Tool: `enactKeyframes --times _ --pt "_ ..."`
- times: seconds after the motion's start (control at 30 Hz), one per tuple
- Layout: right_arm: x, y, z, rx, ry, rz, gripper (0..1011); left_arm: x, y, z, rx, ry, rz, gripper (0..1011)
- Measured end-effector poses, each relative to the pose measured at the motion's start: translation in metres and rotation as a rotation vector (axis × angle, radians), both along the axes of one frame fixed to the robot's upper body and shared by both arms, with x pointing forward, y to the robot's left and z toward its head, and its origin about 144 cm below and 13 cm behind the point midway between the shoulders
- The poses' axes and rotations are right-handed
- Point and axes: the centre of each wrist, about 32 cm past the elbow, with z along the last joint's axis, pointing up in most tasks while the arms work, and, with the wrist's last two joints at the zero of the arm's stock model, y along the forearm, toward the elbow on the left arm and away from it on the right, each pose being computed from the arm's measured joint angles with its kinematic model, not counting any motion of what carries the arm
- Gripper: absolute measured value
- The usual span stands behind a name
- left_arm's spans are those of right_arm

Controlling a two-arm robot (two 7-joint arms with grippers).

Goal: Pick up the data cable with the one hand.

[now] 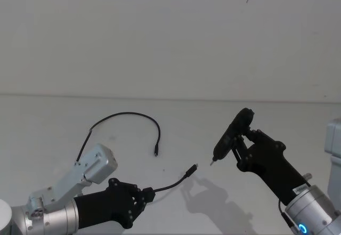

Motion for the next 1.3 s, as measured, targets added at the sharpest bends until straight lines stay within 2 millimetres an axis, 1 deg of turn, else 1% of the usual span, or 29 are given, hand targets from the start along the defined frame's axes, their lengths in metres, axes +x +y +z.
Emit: enactKeyframes --times 0.53,1.3 --pt "0.011 0.004 -0.009 0.011 0.007 0.039 269 0.0 0.0 0.0 0.0 0.0 0.0 43" --pt "0.027 0.009 -0.026 0.021 0.039 0.029 269 0.0 0.0 0.0 0.0 0.0 0.0 43"
